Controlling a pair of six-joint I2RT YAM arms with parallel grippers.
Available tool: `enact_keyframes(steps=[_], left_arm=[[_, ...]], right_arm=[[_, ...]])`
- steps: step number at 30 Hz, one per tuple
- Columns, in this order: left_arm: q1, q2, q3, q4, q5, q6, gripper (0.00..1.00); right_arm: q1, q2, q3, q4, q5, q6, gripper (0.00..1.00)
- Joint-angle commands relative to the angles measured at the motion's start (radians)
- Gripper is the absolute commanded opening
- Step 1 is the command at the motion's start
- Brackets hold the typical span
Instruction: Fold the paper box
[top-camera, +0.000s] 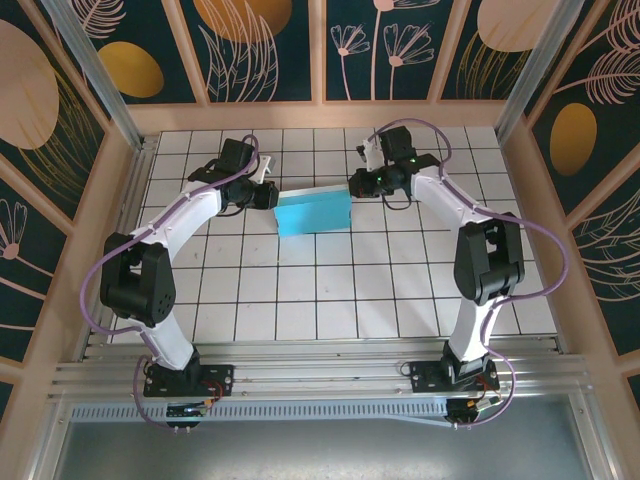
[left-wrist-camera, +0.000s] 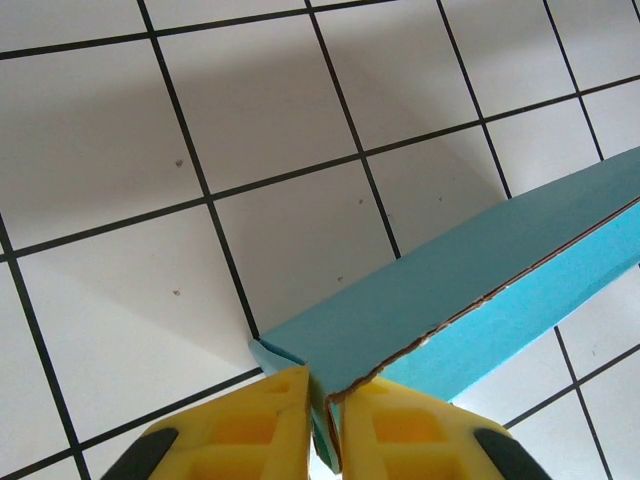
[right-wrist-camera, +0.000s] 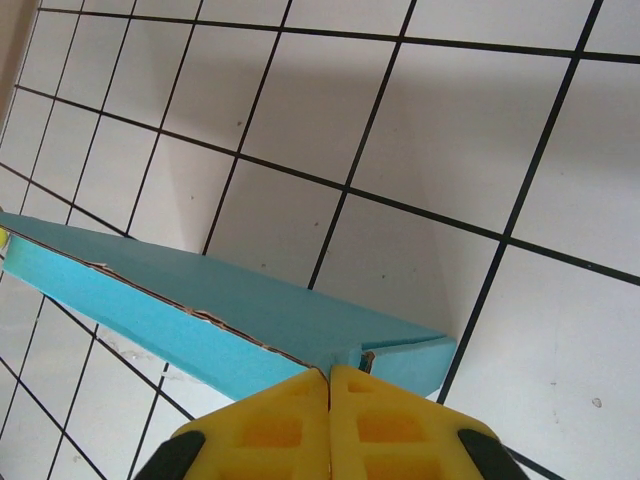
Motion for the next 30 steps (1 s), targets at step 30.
enact_keyframes(steps=[30], left_arm=[[-0.007, -0.129, -0.185, 0.13, 0.12, -0.125, 0.25]], right_arm=[[0.026, -0.102, -0.221, 0.082, 0.012, 0.029, 0.13]])
